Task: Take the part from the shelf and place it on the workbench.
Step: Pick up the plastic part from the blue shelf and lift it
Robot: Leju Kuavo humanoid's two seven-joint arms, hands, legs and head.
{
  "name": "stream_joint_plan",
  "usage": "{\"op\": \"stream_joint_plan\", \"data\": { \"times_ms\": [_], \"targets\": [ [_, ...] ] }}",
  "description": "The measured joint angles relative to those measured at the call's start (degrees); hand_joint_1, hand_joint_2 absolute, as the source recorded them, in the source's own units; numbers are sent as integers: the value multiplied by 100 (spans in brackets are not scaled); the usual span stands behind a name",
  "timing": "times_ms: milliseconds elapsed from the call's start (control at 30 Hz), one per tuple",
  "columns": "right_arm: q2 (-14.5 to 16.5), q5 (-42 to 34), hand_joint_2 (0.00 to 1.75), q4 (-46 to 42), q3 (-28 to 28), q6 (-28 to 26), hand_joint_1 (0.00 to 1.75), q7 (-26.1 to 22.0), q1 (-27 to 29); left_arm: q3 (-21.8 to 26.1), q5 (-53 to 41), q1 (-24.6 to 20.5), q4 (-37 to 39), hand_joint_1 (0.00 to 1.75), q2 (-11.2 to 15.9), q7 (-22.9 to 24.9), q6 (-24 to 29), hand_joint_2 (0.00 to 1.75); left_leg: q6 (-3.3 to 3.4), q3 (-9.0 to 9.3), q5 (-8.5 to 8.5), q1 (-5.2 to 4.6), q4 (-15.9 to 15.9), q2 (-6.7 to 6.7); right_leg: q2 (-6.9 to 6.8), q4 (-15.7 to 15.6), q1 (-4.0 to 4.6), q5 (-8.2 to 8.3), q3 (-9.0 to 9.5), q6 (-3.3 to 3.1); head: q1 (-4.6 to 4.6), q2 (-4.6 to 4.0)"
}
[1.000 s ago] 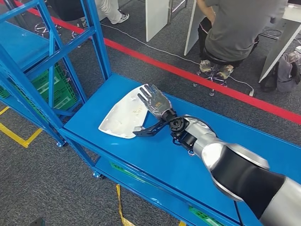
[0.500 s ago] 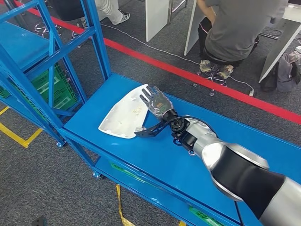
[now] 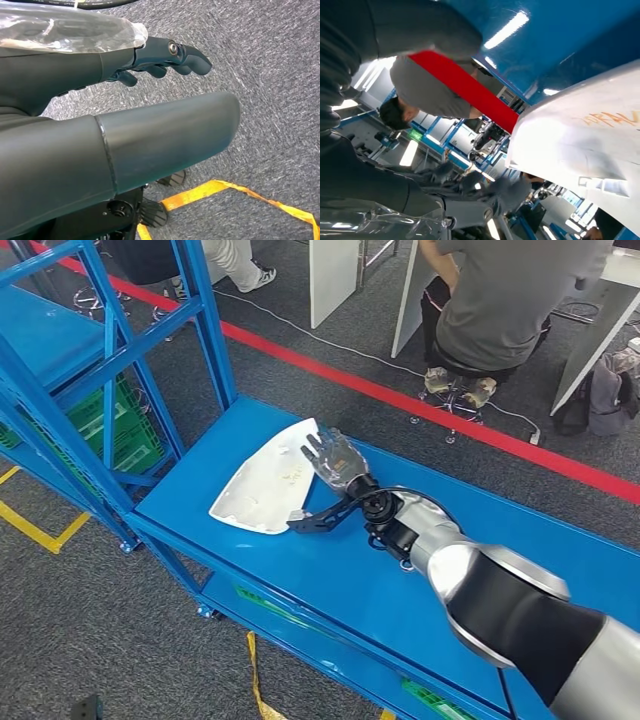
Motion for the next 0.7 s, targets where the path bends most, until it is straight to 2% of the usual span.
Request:
{"op": "stream_joint_plan", "data": {
  "times_ms": [700],
  "targets": [
    [18, 21, 175, 77, -1, -23, 175, -32, -2, 0, -29, -4, 0, 0, -7, 36, -9, 0, 0, 1, 0, 0, 0, 0, 0, 0, 0, 0, 0, 0, 0, -1]
  ]
}}
